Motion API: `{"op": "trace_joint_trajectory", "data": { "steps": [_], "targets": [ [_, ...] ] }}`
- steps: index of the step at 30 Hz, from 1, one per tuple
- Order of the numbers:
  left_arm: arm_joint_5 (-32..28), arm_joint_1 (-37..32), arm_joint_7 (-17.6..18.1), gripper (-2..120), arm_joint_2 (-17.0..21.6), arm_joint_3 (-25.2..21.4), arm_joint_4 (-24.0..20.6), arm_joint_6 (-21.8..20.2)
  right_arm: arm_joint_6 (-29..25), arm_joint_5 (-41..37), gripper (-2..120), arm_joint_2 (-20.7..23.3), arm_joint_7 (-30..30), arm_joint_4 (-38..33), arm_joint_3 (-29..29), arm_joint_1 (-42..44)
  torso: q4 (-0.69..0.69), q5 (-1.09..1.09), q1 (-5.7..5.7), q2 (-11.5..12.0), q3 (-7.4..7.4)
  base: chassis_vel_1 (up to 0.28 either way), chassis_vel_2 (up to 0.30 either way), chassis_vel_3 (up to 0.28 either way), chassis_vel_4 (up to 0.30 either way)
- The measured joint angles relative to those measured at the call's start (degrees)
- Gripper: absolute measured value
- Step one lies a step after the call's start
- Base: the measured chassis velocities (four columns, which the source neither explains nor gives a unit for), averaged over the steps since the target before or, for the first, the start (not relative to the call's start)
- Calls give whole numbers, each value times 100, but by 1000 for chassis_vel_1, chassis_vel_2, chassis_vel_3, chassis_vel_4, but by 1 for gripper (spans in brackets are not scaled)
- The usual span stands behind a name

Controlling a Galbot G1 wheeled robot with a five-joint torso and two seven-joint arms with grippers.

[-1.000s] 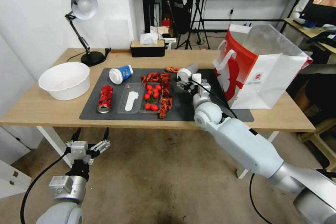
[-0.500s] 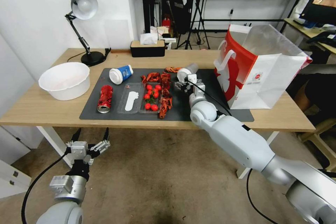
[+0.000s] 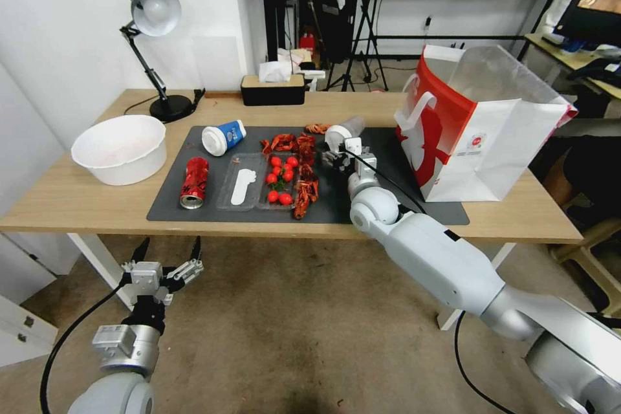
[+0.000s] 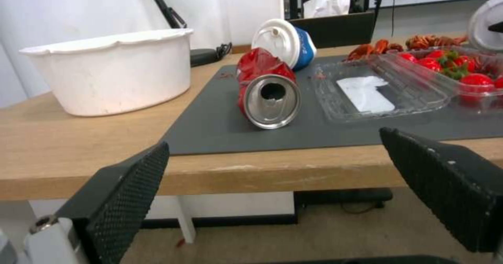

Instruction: Pick up the trash from the table and place it into the takeout bag.

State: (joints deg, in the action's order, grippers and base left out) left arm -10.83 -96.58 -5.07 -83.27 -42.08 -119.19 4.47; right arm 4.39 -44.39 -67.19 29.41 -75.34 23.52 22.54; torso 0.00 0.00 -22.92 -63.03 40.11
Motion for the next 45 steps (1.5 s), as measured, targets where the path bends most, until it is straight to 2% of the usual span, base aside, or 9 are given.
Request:
{"op": "trace_joint_trajectory", "data": {
  "steps": [8,12,22,26,45],
  "targets": [
    [2,-3,0,100,2,-5,15,17,0,31,72,-5,-13,9,4,-2,0,0,0,0,0,0,0,0,0],
    [11,-2,0,100,-9,0,34,27,0,55,66,-3,-23,8,4,-1,0,0,0,0,0,0,0,0,0],
    [28,0,-1,100,-19,7,67,63,0,87,42,34,-32,-57,4,36,0,0,0,0,0,0,0,0,0],
    [30,8,-1,100,-12,11,82,79,0,106,39,39,-37,-78,-3,65,0,0,0,0,0,0,0,0,0],
    [56,12,-5,100,-33,36,150,165,-3,202,43,5,-169,142,5,-67,0,0,0,0,0,0,0,0,0]
  ]
}}
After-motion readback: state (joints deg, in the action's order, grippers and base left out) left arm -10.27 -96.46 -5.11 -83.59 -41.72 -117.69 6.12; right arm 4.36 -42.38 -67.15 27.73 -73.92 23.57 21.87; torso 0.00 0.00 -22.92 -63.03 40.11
